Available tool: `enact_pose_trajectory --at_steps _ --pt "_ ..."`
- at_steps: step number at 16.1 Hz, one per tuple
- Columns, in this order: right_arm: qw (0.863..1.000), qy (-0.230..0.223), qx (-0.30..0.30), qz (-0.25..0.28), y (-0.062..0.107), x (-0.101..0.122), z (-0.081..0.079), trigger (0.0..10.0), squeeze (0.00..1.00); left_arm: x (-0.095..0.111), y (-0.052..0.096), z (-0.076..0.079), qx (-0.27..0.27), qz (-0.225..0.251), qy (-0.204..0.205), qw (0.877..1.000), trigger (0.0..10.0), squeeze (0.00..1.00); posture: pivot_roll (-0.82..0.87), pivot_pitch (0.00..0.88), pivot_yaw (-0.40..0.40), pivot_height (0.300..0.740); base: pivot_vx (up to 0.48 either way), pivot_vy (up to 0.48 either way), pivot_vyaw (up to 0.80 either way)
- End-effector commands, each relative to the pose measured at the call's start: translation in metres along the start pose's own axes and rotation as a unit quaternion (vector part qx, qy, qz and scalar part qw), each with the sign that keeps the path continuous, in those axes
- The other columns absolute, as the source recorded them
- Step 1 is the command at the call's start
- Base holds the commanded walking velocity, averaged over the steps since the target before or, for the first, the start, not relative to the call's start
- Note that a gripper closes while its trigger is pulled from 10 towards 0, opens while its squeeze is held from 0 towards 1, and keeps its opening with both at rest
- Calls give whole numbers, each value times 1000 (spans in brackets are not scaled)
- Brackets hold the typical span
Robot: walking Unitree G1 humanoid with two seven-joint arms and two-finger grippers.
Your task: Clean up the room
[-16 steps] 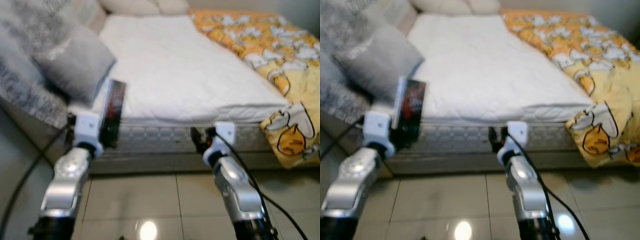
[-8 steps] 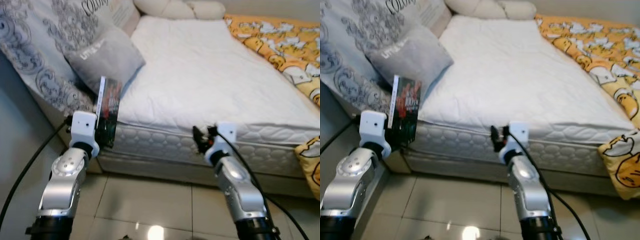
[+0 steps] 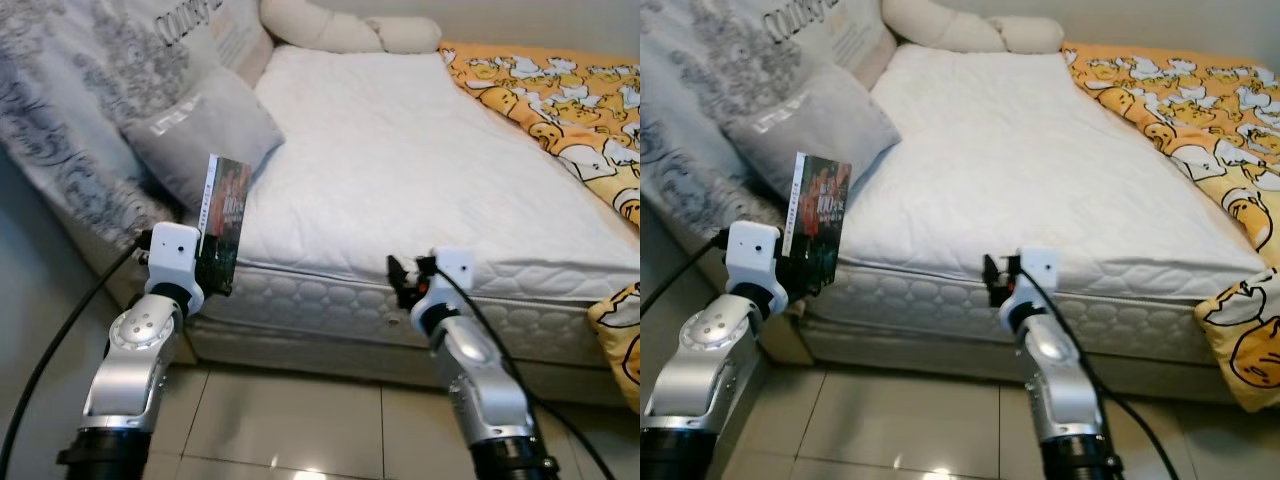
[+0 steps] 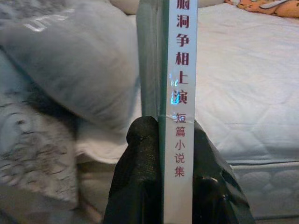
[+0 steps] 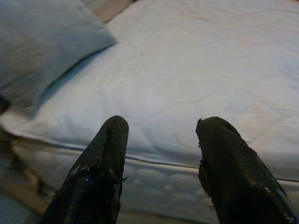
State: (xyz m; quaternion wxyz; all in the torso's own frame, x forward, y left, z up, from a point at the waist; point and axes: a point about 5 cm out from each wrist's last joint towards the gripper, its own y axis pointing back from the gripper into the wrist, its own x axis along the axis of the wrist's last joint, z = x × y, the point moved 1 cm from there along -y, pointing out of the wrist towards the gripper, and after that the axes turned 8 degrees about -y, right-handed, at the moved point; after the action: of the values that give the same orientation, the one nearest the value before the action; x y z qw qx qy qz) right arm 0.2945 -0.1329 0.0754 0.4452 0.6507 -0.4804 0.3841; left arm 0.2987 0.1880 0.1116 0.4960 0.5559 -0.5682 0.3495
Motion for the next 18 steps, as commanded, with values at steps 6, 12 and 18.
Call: enact_pose_trajectory --at_steps 6,12,18 --pt "1000 3 0 16 -2 10 1 10000 0 13 -4 3 -4 29 -3 1000 10000 0 -56 0 -14 740 339 0 0" --pt "1000 4 4 15 -1 9 -2 10000 0 12 -2 3 -4 28 -4 1000 10000 0 -53 0 -17 740 340 0 0" --pt "1000 7 8 16 -1 10 -2 10000 0 12 -4 6 -12 29 -3 999 10000 0 -57 0 -15 740 339 0 0"
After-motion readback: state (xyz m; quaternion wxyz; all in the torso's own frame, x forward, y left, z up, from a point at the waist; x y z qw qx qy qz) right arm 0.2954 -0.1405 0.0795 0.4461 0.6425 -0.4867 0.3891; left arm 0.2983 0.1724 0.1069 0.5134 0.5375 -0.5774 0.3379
